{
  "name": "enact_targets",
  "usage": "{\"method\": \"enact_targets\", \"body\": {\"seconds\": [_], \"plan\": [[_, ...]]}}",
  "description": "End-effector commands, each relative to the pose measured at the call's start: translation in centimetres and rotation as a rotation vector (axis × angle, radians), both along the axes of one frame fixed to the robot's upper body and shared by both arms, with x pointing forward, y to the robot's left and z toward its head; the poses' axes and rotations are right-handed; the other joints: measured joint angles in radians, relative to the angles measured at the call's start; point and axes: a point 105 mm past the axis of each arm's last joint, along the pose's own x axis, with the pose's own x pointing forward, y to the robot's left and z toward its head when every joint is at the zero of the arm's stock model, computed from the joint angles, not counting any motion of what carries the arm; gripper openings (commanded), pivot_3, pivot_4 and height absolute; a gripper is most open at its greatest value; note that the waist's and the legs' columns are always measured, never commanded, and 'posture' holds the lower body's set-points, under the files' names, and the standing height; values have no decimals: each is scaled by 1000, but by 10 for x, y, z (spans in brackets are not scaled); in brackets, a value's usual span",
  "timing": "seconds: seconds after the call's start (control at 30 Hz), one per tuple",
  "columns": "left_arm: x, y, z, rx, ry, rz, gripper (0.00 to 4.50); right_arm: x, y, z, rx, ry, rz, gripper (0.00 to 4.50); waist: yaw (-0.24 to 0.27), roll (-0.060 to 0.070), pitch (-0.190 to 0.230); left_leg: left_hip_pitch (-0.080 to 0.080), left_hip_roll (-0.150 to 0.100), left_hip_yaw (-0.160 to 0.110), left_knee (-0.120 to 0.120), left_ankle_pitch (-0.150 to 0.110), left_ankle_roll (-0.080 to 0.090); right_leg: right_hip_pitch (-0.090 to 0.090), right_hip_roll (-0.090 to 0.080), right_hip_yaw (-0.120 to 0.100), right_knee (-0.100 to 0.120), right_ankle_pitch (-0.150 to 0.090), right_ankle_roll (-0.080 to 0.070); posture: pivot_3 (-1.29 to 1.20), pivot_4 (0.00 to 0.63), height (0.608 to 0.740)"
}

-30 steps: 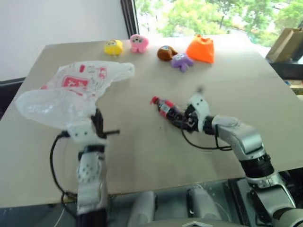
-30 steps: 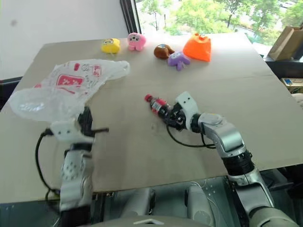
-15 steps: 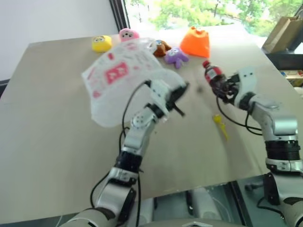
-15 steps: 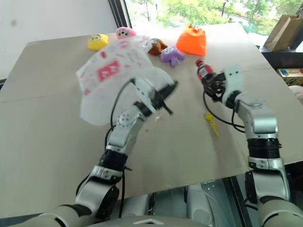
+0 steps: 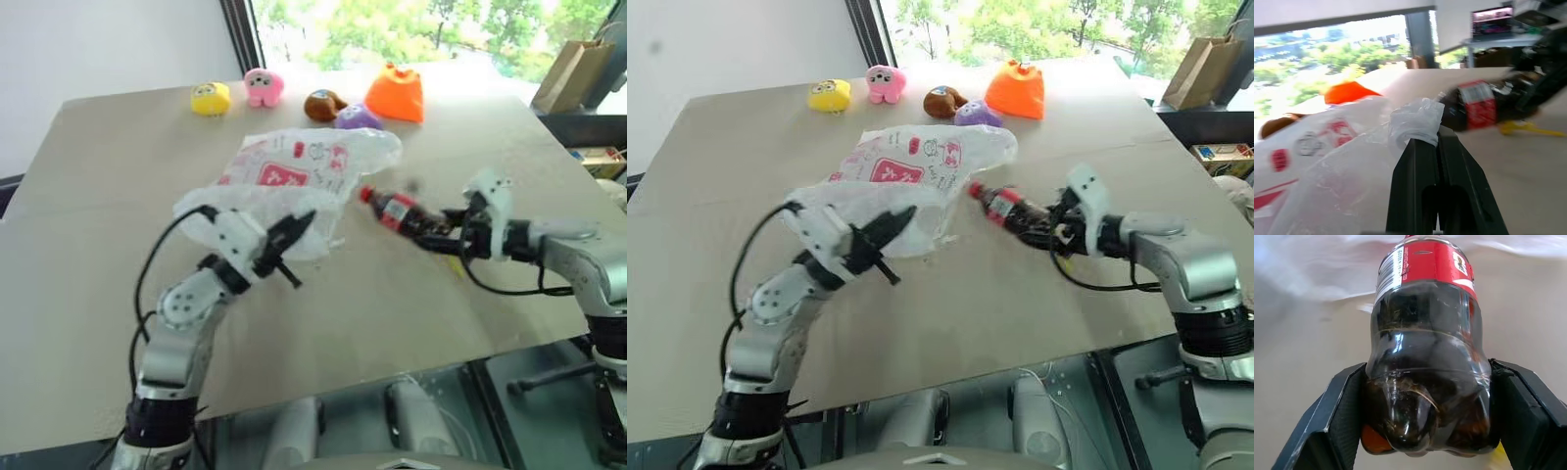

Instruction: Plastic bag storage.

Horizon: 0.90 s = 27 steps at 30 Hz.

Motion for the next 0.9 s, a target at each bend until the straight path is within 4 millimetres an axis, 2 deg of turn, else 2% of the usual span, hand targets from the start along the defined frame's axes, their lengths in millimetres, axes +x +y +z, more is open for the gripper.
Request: {"method": "enact_targets", "body": {"seconds": [0.03, 0.13, 0.23, 0.37, 0.4, 0.5, 0.53, 0.63, 0.73, 0.8, 0.9], "plan": [[-18, -3, 18, -72, -48, 28, 0, -1, 30, 22, 37, -76, 116, 3122, 7, 0, 0, 1, 0, 0, 0, 0, 0, 0, 0, 0, 0, 0, 0, 0, 150, 740], [-31, -7, 17, -123, -21, 23, 0, 4, 48, 22, 53, -77, 166, 3122, 19, 0, 0, 1, 0, -1, 0, 0, 0, 1, 0, -1, 0, 0, 0, 0, 150, 740], [-43, -11, 10, -151, 34, 5, 0, 21, 63, 28, 91, -104, 151, 3122, 17, 0, 0, 0, 0, -3, 0, 0, 0, 1, 0, -2, 0, 0, 0, 0, 150, 740], [-58, -15, 1, -171, 98, -49, 0, 51, 85, 35, 194, -120, 48, 3122, 11, -1, 0, 0, 0, -3, 0, 0, 0, 0, 0, -2, 0, 1, 0, 0, 150, 740], [-61, -16, -2, -174, 115, -66, 0, 60, 96, 36, 233, -127, 14, 3122, 8, -1, 0, 0, 0, -2, 0, 0, 0, 0, 0, -2, 0, 1, -1, 0, 150, 740], [-68, -17, -5, -185, 147, -106, 0, 74, 121, 40, 356, -154, -42, 3122, 8, -1, 0, 1, 1, -2, -2, 0, -1, 0, 2, -2, 0, 1, -1, 0, 150, 740], [-70, -15, -4, -188, 148, -104, 0, 81, 122, 44, 401, -189, -85, 3122, 8, 0, 0, 1, 1, -2, -2, 0, -1, 0, 2, -2, 0, 1, -1, 0, 150, 740], [-71, -4, -3, -190, 140, -74, 0, 98, 109, 61, 532, -284, -231, 3122, 14, 0, 1, 0, 1, -2, -2, 0, -1, 0, 2, -2, -1, 1, -1, 0, 150, 740], [-68, 22, -3, -219, 111, 29, 0, 108, 77, 83, 677, -376, -401, 3122, 23, 0, 1, -1, 0, -2, -1, 2, -3, 0, 0, -3, -2, 1, -1, 0, 150, 740], [-62, 44, -3, -257, 82, 130, 0, 107, 62, 93, 741, -424, -487, 3122, 24, 0, 1, -1, 0, -2, -1, 2, -3, 0, -1, -3, -2, 1, -1, 0, 150, 740], [-55, 68, -6, -256, 45, 235, 0, 95, 58, 97, 781, -472, -517, 3122, 10, 0, 1, -1, 0, -2, -2, 1, -3, 0, 0, -3, -2, 1, -1, 0, 150, 740]]}}
